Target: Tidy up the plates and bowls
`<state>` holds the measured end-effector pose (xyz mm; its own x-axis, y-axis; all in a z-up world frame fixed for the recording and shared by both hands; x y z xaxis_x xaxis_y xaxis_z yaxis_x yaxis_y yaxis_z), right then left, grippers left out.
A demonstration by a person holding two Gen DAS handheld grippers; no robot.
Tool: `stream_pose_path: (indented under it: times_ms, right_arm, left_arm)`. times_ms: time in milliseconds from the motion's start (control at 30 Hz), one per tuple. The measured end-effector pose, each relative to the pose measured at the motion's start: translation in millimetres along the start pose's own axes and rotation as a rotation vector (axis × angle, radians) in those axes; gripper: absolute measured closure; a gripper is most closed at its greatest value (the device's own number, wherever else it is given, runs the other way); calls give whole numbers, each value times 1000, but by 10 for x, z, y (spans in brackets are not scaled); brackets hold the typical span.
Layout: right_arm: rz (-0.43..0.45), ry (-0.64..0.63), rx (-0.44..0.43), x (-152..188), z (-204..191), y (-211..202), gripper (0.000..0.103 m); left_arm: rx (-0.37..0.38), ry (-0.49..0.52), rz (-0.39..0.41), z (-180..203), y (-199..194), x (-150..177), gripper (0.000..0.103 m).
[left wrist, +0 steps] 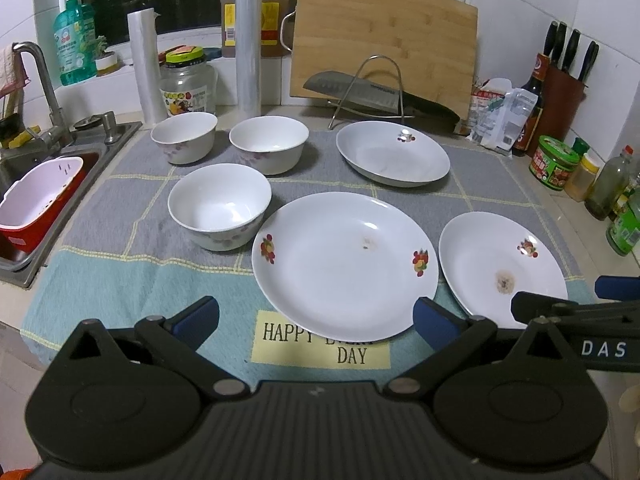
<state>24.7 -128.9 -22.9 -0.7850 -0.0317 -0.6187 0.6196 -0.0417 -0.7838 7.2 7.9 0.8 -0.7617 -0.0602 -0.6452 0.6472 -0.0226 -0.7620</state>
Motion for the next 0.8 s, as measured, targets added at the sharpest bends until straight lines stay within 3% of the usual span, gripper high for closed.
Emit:
stream_pose_path:
  times_ms: [400,800]
  right_arm:
    - [47,11,26,47,-25,-36,0]
    - [88,88,104,171,308,-173,0]
  left_arm:
    - [92,48,52,-74,-5,47,1]
    - [208,159,96,-17,-7,181,1]
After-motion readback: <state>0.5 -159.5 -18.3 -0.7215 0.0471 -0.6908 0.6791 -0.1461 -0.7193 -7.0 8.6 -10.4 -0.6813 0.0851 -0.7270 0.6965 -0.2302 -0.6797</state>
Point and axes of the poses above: each gripper's, at about its wrist camera, not at the fingertips, and y roughly the way its jaws point, z to its right, x to its underside, the point moved 1 cm from there along y, roughly the way its jaws point, and after that the axes turned 3 degrees about -z, right-handed, at the moved point
